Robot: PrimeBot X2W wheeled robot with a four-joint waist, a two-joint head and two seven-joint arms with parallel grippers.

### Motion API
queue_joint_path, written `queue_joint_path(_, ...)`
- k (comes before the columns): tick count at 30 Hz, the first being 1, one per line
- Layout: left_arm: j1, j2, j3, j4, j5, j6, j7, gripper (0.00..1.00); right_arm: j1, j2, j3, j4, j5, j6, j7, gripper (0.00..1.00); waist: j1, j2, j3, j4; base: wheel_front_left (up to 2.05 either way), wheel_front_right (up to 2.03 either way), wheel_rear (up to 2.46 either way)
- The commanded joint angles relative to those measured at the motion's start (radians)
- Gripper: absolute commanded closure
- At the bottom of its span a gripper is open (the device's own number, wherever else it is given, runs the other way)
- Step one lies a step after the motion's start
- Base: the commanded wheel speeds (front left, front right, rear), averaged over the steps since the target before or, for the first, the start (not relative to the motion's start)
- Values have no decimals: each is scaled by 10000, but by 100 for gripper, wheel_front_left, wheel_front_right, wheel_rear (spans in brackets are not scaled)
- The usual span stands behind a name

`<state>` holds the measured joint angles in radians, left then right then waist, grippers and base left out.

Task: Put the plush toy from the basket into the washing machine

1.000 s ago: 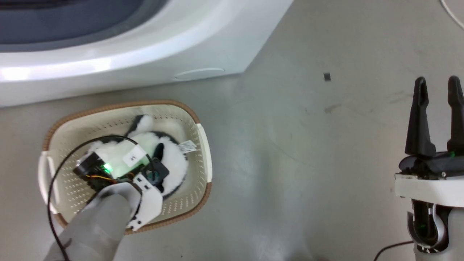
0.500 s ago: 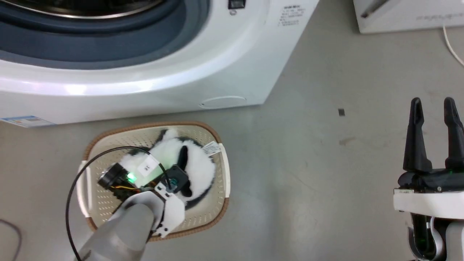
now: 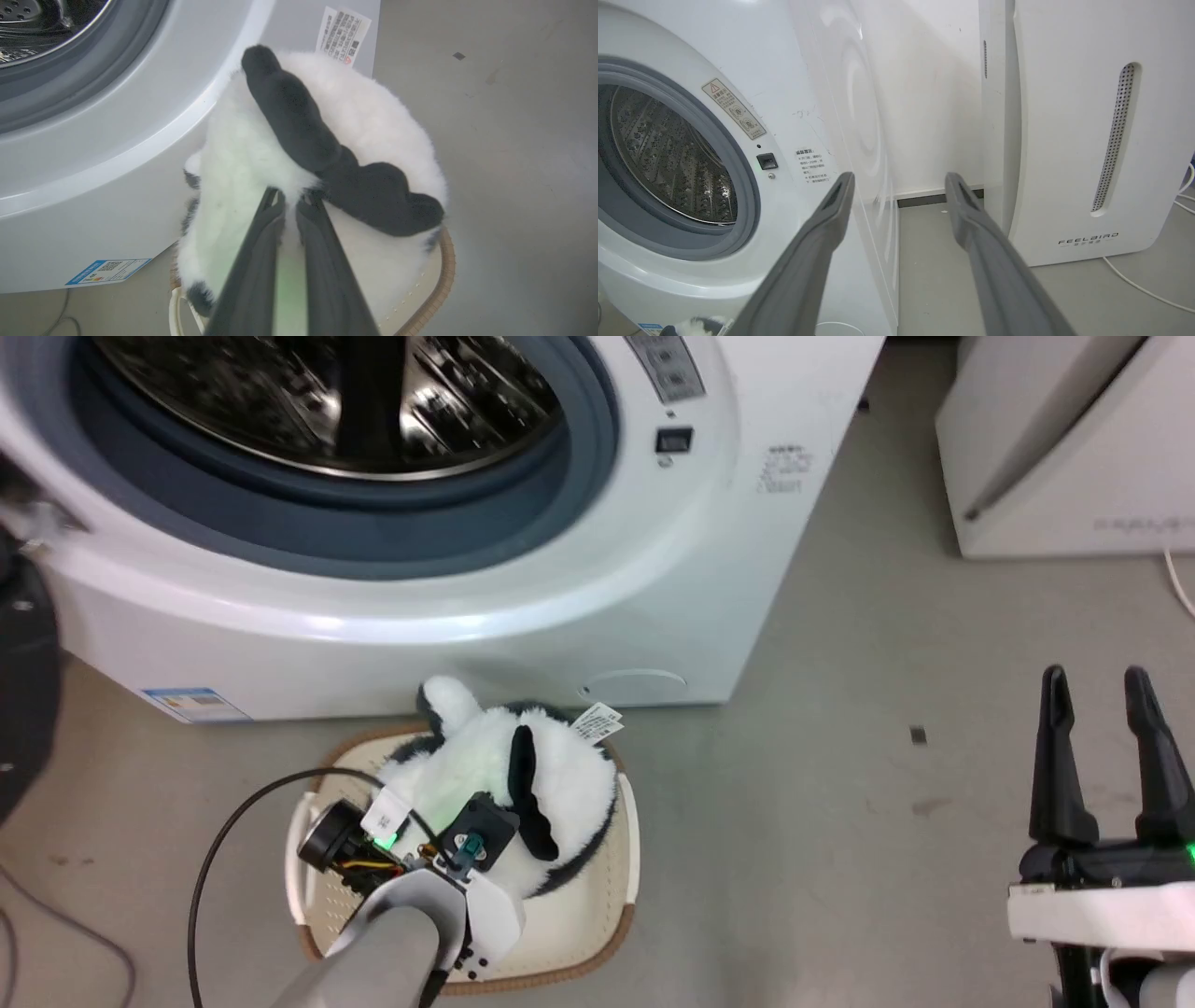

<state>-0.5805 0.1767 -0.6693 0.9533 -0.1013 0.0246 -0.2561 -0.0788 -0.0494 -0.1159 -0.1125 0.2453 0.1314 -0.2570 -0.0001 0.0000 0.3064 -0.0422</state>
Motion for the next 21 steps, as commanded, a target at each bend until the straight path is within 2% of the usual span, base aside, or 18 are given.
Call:
queue_joint_path(1, 258, 46, 136, -354, -110, 120, -56, 100, 190, -8, -13, 16, -110, -7, -47, 0, 1, 0, -467, 292, 0, 0, 0)
queue_joint_path(14, 1631, 470, 1099, -3378, -421, 854, -56, 100, 910, -8, -104, 80, -184, -7, -47, 0, 1, 0, -1536, 881, 0, 0, 0)
queue_joint_path(21, 1941, 693, 1757, -4740, -434, 1184, -56, 100, 1031, -8, -48, 116, -165, -7, -47, 0, 1, 0, -1800, 977, 0, 0, 0)
